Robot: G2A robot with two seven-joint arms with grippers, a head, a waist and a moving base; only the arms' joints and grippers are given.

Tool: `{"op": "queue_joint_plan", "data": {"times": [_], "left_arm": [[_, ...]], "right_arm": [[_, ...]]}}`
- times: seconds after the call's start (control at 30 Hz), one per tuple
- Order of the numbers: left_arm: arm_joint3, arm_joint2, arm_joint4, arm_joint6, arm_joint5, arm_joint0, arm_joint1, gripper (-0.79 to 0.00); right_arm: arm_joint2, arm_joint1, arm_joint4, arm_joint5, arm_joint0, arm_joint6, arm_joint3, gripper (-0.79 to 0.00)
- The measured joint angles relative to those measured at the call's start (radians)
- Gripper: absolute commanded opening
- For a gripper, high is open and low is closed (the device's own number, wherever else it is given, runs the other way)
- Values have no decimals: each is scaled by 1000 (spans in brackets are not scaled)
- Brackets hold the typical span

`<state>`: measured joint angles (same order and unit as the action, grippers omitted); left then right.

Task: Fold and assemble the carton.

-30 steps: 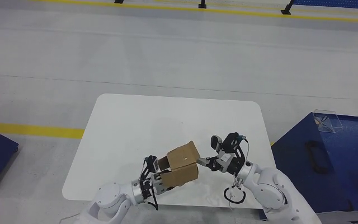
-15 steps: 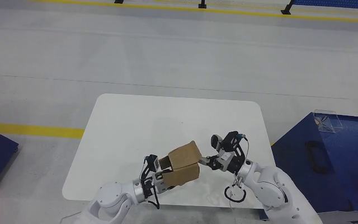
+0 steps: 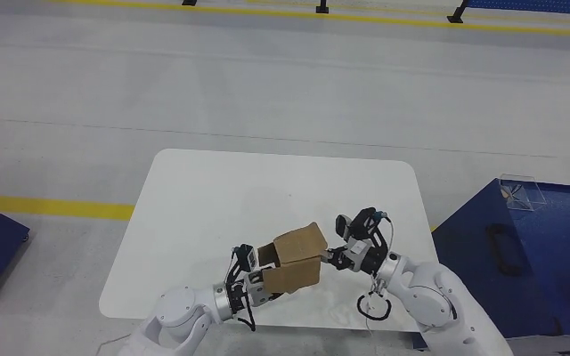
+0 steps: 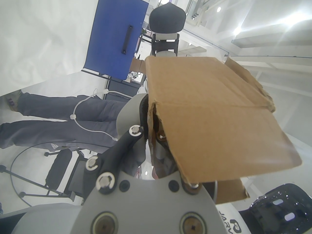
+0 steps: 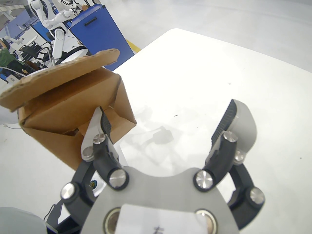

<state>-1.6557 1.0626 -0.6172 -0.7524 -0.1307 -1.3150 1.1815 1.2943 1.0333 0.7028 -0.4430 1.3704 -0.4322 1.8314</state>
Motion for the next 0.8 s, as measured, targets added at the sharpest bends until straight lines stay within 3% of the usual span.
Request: {"op": "queue_joint_plan", "data": {"times": [0.43, 0.8], "left_arm": [[14, 2, -57, -23, -19, 12, 3, -785], [24, -2, -70, -26, -26, 24, 6, -785]], "right_arm": [[52, -2, -58, -31, 27, 60, -21, 0], [54, -5, -131, -54, 29, -20, -71, 0]]}}
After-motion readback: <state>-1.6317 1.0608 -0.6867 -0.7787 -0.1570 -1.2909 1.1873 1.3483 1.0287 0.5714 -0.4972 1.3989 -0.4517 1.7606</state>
